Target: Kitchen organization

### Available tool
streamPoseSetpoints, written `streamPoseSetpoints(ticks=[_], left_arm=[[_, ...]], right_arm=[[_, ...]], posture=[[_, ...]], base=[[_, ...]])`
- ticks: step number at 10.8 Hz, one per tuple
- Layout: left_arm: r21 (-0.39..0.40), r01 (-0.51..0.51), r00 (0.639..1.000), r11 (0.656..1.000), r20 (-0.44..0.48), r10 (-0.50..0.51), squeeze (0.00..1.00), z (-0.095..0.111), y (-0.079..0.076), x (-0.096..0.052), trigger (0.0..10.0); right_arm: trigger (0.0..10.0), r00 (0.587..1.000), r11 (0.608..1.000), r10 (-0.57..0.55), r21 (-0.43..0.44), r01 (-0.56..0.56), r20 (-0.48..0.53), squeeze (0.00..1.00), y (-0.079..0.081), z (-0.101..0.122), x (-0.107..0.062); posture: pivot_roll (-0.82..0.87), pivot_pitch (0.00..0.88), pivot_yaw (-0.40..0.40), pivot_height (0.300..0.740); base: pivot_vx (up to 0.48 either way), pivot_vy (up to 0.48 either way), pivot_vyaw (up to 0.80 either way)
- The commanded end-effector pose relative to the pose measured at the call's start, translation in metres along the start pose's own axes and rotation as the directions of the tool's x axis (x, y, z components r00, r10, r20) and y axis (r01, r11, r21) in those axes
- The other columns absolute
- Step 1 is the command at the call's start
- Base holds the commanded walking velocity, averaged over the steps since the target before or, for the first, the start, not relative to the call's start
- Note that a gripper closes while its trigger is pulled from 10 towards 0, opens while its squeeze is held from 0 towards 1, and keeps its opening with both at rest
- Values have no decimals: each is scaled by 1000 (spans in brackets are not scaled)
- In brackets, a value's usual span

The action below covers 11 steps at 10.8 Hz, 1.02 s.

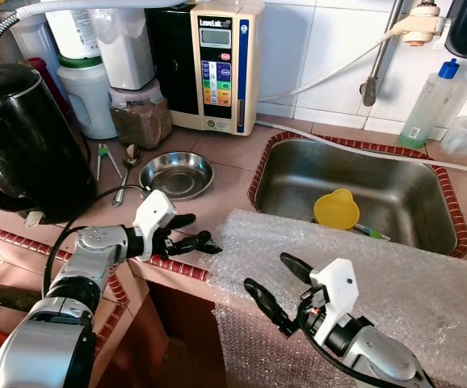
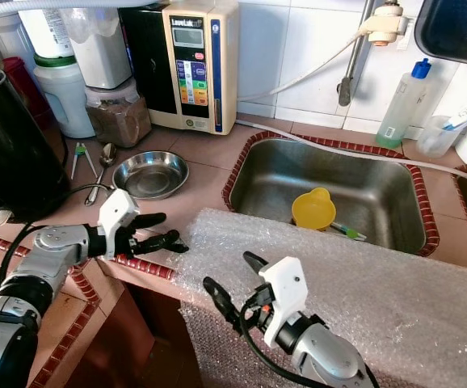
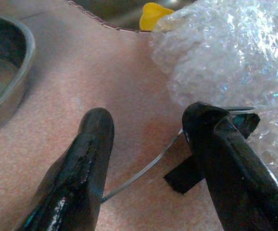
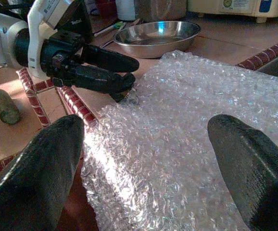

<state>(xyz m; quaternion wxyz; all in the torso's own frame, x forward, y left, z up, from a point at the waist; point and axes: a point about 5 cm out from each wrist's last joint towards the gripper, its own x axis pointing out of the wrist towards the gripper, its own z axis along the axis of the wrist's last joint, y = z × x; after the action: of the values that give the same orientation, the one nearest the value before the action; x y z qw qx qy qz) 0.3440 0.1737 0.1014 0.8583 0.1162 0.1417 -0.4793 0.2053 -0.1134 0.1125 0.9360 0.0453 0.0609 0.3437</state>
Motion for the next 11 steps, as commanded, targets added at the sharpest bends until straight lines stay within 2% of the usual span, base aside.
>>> streamPoseSetpoints(ticks=[1, 7, 11], left_arm=[[-7, 50, 996, 999, -75, -51, 0, -12, -10, 6, 0], [29, 11, 998, 1000, -64, -9, 0, -9, -8, 8, 0], [68, -60, 997, 996, -53, 64, 0, -7, -2, 3, 0]], right_arm=[[10000, 1000, 1000, 0, -16, 0, 5, 0, -1, 4, 1], [10000, 1000, 1000, -1, -21, 2, 7, 0, -1, 3, 3], [10000, 1000, 1000, -6, -24, 7, 8, 0, -2, 2, 4]], posture=[[-48, 0, 57, 740], [-42, 0, 61, 740], [-38, 0, 60, 740]], base=[[0, 0, 0], [0, 0, 0], [0, 0, 0]])
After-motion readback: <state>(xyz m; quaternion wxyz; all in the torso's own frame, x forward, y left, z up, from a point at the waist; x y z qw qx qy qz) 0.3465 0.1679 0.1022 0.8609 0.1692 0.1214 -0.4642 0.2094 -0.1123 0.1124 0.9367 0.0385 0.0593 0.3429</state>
